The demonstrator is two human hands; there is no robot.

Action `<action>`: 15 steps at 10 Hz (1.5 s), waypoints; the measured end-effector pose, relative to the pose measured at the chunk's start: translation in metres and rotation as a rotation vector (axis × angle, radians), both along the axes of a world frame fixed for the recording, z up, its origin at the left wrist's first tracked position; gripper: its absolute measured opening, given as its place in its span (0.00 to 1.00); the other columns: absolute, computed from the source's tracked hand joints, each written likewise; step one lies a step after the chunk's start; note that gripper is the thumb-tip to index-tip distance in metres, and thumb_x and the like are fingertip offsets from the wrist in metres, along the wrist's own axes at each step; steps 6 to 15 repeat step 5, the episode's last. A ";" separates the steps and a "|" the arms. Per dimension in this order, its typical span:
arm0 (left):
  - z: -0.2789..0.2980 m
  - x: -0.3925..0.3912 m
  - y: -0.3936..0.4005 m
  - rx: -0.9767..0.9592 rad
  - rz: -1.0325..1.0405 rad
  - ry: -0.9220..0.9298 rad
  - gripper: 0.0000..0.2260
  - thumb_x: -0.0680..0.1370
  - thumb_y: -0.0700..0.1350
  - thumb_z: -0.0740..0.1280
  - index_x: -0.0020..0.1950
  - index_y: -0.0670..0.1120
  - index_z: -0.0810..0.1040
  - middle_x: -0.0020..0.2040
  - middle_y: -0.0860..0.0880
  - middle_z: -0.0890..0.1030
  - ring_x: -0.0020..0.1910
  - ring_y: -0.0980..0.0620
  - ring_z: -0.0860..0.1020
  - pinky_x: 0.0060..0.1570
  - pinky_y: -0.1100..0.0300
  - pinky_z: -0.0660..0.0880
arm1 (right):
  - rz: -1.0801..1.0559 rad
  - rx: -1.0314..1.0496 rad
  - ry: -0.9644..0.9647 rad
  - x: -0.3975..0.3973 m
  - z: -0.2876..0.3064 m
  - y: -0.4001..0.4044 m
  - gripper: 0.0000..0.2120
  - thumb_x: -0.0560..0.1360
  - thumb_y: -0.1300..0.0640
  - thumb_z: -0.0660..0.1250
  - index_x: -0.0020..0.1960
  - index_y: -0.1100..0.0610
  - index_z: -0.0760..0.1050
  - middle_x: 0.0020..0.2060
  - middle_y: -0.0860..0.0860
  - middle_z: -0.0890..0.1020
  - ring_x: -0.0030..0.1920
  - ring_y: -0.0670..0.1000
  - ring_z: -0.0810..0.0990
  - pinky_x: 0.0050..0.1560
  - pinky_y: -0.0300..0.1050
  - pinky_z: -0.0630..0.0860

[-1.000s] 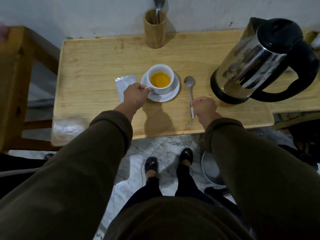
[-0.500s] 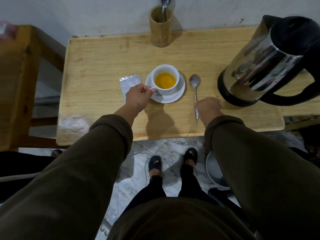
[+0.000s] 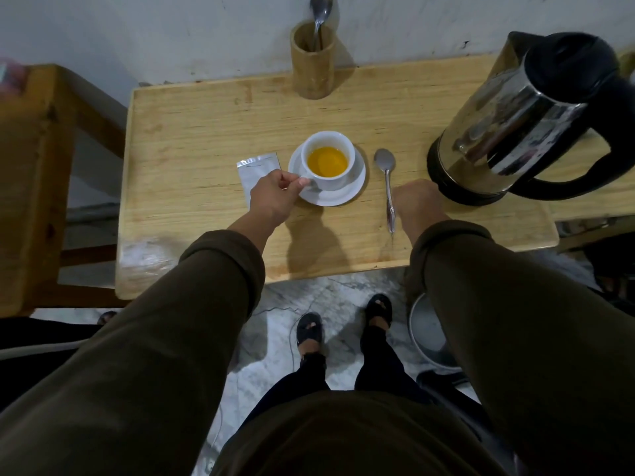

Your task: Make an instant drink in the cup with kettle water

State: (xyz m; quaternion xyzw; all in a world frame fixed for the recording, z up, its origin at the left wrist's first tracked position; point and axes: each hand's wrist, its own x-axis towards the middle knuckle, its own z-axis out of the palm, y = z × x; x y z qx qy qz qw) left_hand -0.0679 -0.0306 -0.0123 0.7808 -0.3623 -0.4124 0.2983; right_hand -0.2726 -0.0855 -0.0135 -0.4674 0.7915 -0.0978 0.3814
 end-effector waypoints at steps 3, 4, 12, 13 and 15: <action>0.021 0.005 0.010 0.018 -0.062 -0.149 0.15 0.79 0.51 0.62 0.60 0.44 0.77 0.62 0.46 0.80 0.63 0.46 0.76 0.57 0.59 0.70 | -0.090 -0.158 -0.166 0.011 0.038 0.025 0.15 0.78 0.60 0.57 0.59 0.62 0.77 0.59 0.59 0.79 0.62 0.58 0.76 0.63 0.48 0.72; 0.033 0.005 0.017 0.000 -0.030 -0.074 0.14 0.78 0.51 0.63 0.58 0.45 0.78 0.62 0.47 0.80 0.63 0.46 0.76 0.55 0.59 0.69 | -0.133 -0.224 -0.315 0.010 0.048 0.032 0.08 0.74 0.57 0.62 0.43 0.55 0.79 0.47 0.57 0.83 0.53 0.60 0.80 0.57 0.52 0.77; 0.020 -0.007 0.054 -0.023 -0.053 -0.019 0.05 0.78 0.48 0.64 0.47 0.51 0.78 0.53 0.48 0.82 0.58 0.46 0.79 0.51 0.59 0.70 | -0.070 -0.191 -0.421 -0.009 0.058 0.077 0.10 0.74 0.59 0.65 0.35 0.53 0.77 0.33 0.52 0.80 0.40 0.55 0.79 0.40 0.46 0.75; 0.020 -0.007 0.054 -0.023 -0.053 -0.019 0.05 0.78 0.48 0.64 0.47 0.51 0.78 0.53 0.48 0.82 0.58 0.46 0.79 0.51 0.59 0.70 | -0.070 -0.191 -0.421 -0.009 0.058 0.077 0.10 0.74 0.59 0.65 0.35 0.53 0.77 0.33 0.52 0.80 0.40 0.55 0.79 0.40 0.46 0.75; 0.020 -0.007 0.054 -0.023 -0.053 -0.019 0.05 0.78 0.48 0.64 0.47 0.51 0.78 0.53 0.48 0.82 0.58 0.46 0.79 0.51 0.59 0.70 | -0.070 -0.191 -0.421 -0.009 0.058 0.077 0.10 0.74 0.59 0.65 0.35 0.53 0.77 0.33 0.52 0.80 0.40 0.55 0.79 0.40 0.46 0.75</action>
